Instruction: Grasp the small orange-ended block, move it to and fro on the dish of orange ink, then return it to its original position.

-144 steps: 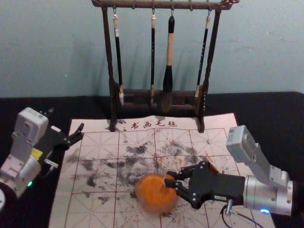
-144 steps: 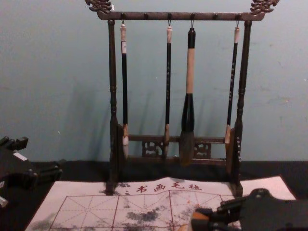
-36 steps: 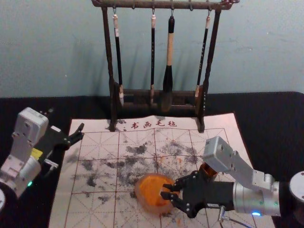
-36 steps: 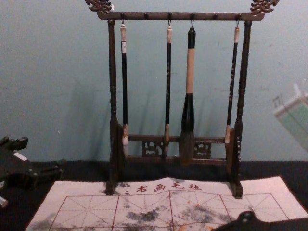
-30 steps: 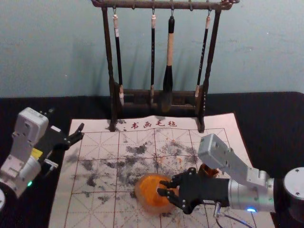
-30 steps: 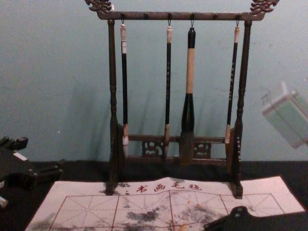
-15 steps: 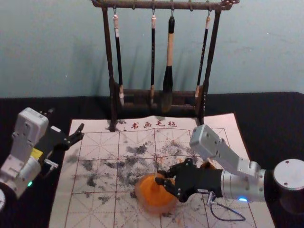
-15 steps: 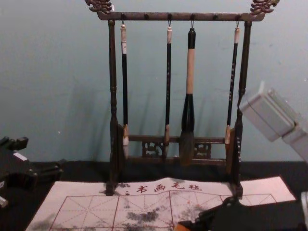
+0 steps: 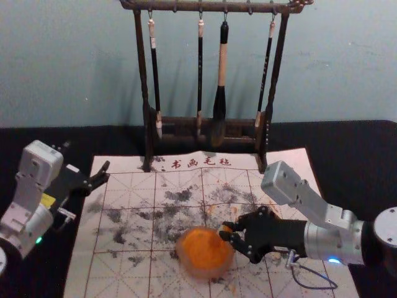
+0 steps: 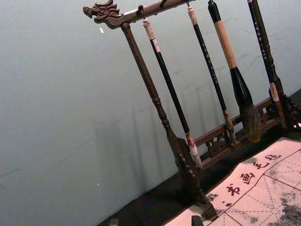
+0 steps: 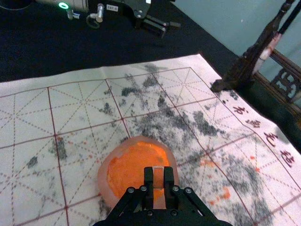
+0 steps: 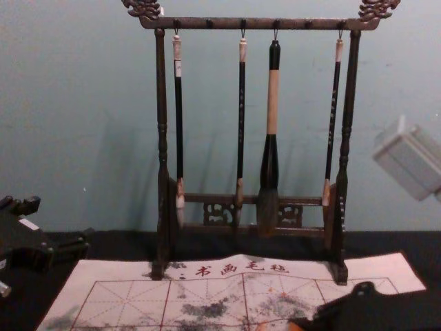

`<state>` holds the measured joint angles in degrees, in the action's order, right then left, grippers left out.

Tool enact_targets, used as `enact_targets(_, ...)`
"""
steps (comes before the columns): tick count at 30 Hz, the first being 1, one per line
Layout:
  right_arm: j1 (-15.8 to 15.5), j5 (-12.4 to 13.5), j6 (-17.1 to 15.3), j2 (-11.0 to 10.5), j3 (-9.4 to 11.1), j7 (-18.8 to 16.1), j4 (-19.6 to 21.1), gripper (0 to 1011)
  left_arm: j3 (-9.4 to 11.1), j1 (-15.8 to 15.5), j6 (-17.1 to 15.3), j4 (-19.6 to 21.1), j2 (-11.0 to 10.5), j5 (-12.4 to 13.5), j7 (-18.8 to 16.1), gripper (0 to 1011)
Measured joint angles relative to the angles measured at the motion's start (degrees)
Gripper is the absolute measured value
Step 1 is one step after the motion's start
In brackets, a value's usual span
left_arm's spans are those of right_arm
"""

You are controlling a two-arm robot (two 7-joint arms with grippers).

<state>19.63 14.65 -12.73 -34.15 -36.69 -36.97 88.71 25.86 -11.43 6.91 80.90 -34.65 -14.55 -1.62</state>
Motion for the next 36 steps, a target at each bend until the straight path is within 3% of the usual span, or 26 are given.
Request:
enact_targets(7,-1.65,0.86,-0.89,-2.79,0.85,-0.98,3.17,85,0.00,0.00,0.00,0.00,0.00,0.00,0.00,1001)
enact_targets(15,-2.15,1.42,-0.73,-4.25,0.19,-2.84,5.05,85,0.00,0.00,0.00,0.00,0.00,0.00,0.00,1001)
enact_targets(26,-0.73,1.15,-0.25,-3.50,-1.80,-4.08,4.71,85,0.00,0.00,0.00,0.01,0.00,0.00,0.00,1001)
enact_targets(36,1.89,0.01,0.13,-1.32,-3.51,-4.52,2.18,85,0.00,0.00,0.00,0.00,0.00,0.00,0.00,1001)
